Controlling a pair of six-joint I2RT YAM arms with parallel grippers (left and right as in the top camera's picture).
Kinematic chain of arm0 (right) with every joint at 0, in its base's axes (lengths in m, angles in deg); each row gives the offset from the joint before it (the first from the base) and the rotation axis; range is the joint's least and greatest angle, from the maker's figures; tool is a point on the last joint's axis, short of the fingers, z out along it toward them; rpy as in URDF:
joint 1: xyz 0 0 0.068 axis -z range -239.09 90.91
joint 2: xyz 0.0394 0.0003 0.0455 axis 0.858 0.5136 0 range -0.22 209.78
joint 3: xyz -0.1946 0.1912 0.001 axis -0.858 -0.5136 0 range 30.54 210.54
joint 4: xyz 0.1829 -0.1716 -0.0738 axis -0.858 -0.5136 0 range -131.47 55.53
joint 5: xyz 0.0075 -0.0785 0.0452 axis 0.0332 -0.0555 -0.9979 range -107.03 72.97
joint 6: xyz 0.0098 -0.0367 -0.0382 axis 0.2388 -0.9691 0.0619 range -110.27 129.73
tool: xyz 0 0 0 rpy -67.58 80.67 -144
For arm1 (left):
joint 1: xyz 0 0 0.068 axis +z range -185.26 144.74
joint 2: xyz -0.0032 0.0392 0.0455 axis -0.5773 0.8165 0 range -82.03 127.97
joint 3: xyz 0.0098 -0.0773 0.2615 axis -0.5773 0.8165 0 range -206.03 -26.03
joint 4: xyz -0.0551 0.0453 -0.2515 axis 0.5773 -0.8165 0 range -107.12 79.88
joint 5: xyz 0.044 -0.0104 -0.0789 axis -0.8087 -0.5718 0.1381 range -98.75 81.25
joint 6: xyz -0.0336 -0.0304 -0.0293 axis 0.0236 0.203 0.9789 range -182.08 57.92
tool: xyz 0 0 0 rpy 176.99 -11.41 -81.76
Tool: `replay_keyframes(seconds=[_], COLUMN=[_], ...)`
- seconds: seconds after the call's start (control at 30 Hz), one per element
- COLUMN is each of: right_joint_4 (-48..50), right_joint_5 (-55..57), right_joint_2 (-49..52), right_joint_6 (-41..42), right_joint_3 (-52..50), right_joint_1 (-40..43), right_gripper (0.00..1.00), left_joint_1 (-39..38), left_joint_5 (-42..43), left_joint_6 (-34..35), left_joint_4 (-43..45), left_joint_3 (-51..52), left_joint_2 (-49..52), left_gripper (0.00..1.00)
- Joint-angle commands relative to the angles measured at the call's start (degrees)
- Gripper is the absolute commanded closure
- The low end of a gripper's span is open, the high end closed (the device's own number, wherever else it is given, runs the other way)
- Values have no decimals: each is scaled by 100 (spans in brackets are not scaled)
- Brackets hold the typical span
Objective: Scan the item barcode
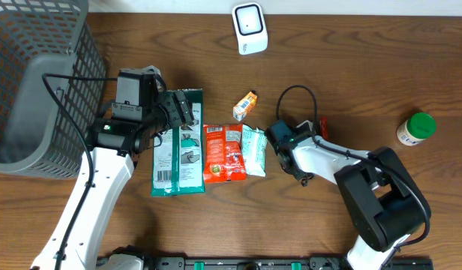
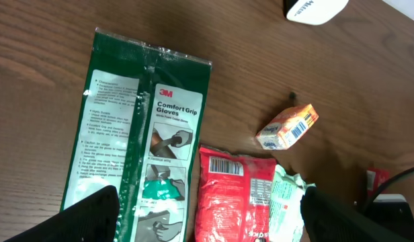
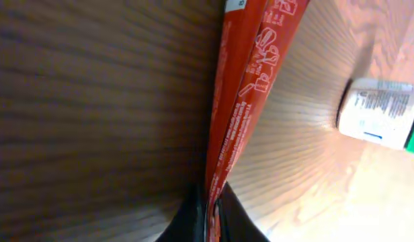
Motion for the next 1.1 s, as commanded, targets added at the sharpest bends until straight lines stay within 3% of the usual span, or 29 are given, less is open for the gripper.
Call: replay_keyframes(seconds=[0.0, 0.23, 0.67, 0.8, 0.93, 1.07], right_joint_4=[127, 319, -35, -92, -155, -293], right_joint_5=[-214, -763, -2083, -2579, -3235, -4297], right_joint_2=[48, 48, -664, -1196, -1582, -1587], right_joint_6=[129, 127, 129, 153, 313, 341], right_joint_3=[-22, -20, 756, 883, 881, 870], right_joint_1=[-114, -111, -42, 299, 1003, 1814], right_gripper=[89, 73, 65, 75, 99, 99], left_joint_1=[20, 20, 20, 20, 20, 20], left_joint_5=[-15, -15, -15, -15, -15, -15], left_joint_6=[-96, -96, -96, -96, -96, -96], left_joint_4=[2, 2, 2, 2, 2, 2], left_joint_3=[-42, -42, -42, -42, -42, -42], left_joint_2=[7, 7, 7, 7, 7, 7], left_gripper=[14, 14, 14, 14, 14, 14])
